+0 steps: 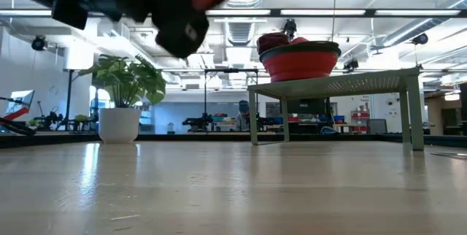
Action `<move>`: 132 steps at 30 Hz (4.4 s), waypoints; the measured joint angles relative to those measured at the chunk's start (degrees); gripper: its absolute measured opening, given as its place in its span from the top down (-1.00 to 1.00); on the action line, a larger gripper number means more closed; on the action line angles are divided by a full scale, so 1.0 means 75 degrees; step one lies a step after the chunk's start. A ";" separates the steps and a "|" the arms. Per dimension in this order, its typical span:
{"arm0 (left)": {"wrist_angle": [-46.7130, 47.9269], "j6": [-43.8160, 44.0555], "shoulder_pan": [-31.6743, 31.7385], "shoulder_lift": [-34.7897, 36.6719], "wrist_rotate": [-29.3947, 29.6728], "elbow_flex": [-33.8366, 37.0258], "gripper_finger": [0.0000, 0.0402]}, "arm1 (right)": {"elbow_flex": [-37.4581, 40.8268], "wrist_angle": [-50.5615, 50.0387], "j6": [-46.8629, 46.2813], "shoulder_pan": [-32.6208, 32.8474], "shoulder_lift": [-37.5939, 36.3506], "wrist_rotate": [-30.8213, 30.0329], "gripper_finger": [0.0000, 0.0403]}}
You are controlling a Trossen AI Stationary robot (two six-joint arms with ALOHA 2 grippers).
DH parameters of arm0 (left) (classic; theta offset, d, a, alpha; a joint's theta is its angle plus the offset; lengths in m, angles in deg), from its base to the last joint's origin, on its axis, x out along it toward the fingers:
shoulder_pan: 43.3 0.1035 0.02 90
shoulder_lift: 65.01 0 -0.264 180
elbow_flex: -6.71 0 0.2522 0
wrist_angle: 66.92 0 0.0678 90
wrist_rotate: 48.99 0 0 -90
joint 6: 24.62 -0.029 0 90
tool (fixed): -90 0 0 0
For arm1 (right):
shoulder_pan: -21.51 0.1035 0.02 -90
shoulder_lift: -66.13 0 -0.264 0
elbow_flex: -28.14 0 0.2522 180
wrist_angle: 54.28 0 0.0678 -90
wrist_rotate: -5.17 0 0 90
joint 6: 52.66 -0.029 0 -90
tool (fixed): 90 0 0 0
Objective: Pick & Place Fruit
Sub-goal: Put the red strawberry into the red strainer bowl
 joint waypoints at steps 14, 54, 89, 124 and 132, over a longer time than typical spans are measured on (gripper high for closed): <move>-0.1512 0.0593 0.0089 0.0616 0.0108 0.0192 0.25 | 0.0030 0.1761 0.2283 0.1311 0.0488 -0.2235 0.96; -0.2785 0.0227 0.0185 0.0688 0.2145 -0.0262 0.24 | -0.0400 0.3844 0.2115 0.3097 0.2363 -0.2720 -0.25; -0.2055 -0.0036 0.0608 -0.0711 0.1778 -0.2906 0.24 | -0.0409 0.4362 0.3200 0.3076 0.2355 -0.3486 -0.20; -0.1939 -0.0080 0.0660 -0.0746 0.1605 -0.3009 0.23 | -0.0641 0.4465 0.3547 0.3382 0.2381 -0.3475 0.21; -0.1758 -0.1489 0.0651 -0.0746 0.1588 -0.3009 0.22 | -0.1463 0.4470 0.1111 0.3730 0.2333 -0.3489 0.07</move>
